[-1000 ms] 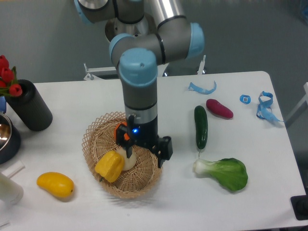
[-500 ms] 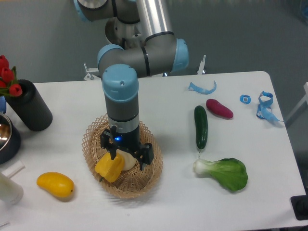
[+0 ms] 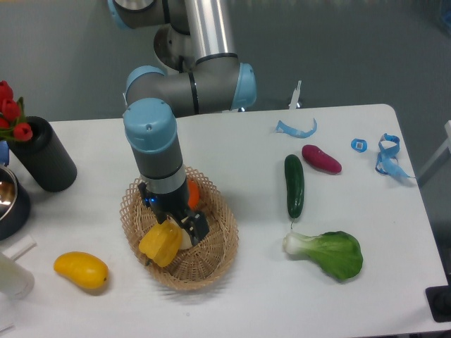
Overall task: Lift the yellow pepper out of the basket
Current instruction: 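Lower the gripper around the yellow pepper and close on it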
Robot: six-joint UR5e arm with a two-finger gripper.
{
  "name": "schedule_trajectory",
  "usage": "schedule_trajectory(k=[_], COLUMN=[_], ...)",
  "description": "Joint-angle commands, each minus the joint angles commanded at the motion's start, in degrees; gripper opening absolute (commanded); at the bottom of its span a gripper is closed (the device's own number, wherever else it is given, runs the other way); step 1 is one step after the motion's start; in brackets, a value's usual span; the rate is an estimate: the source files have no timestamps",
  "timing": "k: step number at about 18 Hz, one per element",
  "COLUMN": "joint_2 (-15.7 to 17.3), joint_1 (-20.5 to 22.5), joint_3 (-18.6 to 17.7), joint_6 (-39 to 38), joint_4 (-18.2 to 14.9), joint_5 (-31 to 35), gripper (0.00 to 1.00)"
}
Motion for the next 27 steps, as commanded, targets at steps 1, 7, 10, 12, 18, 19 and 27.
schedule_trajectory(k=[1, 7, 10, 12, 18, 19, 27], joint_2=[-0.35, -0.7, -1.23, -1.23, -1.94, -2.2, -2.99], joint_1=[-0.7, -2.82, -2.82, -2.9, -3.87, -3.87, -3.87], joint_3=[-0.09, -1.93, -2.11, -2.63, -3.16, -3.16, -2.73], joint_6=[-0.26, -2.89, -4.83, -5.27, -8.7, -8.7, -8.79], joint_4=[0.0, 0.35, 0.79, 0.79, 0.88, 0.88, 1.14], joint_5=[0.44, 1.67, 1.67, 1.67, 1.67, 1.67, 1.67], gripper=[1.0, 1.0, 1.0, 1.0, 1.0, 1.0, 1.0])
